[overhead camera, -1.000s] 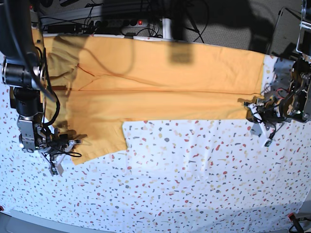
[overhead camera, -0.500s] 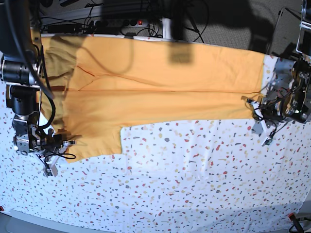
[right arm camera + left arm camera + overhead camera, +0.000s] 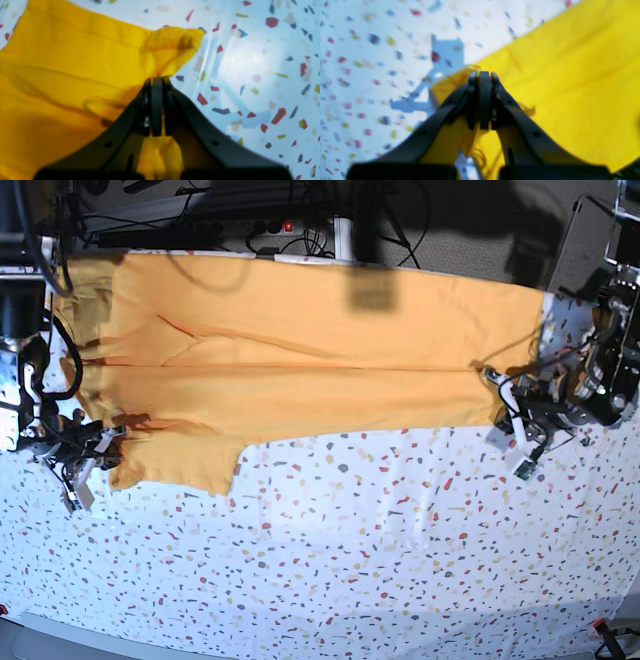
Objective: Fold the T-shirt properly
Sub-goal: 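Fold the folded edge over again toward the collar with both grippers, then release the shirt and lower both grippers onto the folded strip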
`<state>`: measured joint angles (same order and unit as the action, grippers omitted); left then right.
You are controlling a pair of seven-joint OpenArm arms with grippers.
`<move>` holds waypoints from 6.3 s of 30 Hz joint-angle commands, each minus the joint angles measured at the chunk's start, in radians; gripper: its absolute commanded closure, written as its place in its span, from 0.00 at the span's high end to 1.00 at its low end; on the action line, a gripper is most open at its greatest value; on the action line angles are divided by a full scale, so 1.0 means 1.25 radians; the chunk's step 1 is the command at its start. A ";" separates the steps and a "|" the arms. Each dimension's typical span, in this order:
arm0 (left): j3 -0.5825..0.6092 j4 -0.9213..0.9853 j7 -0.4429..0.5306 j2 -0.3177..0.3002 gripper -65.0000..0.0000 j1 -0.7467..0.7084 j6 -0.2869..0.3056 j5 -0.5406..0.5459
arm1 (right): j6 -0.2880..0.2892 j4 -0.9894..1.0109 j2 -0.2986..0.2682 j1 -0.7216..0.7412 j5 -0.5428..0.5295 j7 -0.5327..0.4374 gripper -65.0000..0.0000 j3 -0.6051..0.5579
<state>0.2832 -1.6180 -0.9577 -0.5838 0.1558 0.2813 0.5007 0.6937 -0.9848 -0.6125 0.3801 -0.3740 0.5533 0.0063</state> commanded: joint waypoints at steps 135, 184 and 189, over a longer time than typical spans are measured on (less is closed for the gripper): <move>-0.194 -0.294 0.094 -0.029 0.45 -0.283 -0.046 0.126 | 0.004 -0.669 0.068 -0.540 -0.415 0.348 0.61 0.450; -0.193 0.531 0.230 0.311 0.45 0.125 0.111 -0.146 | 0.004 -0.081 0.189 -0.299 -0.046 0.171 0.61 0.262; -0.193 0.531 0.198 0.304 0.45 0.151 0.110 -0.143 | 0.004 -0.081 0.189 -0.331 -0.109 0.169 0.61 0.268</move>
<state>0.0345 -0.9649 -0.6296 -0.2024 0.3473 0.4229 0.3416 0.7128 -1.1061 -0.3794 -0.0006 -0.6144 0.5968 0.3511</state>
